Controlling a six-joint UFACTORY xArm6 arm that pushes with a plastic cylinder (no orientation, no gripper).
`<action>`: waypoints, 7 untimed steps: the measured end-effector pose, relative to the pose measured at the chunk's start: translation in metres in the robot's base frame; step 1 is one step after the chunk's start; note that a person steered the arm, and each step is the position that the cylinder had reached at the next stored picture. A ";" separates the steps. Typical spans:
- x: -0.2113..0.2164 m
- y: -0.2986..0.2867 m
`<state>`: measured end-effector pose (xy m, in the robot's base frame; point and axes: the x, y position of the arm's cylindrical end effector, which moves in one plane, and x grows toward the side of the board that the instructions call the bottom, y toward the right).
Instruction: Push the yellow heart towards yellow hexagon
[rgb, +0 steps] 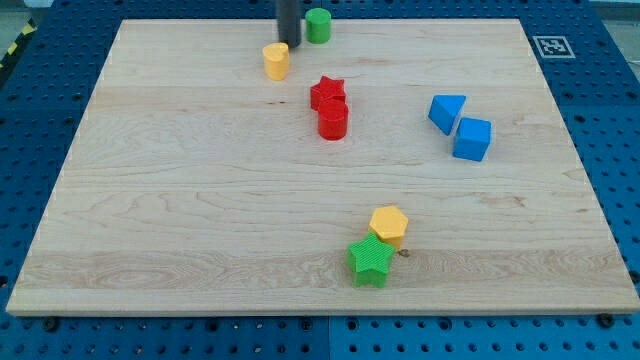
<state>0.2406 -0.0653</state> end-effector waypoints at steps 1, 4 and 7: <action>0.001 -0.020; 0.007 0.003; 0.057 0.001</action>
<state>0.2976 -0.0640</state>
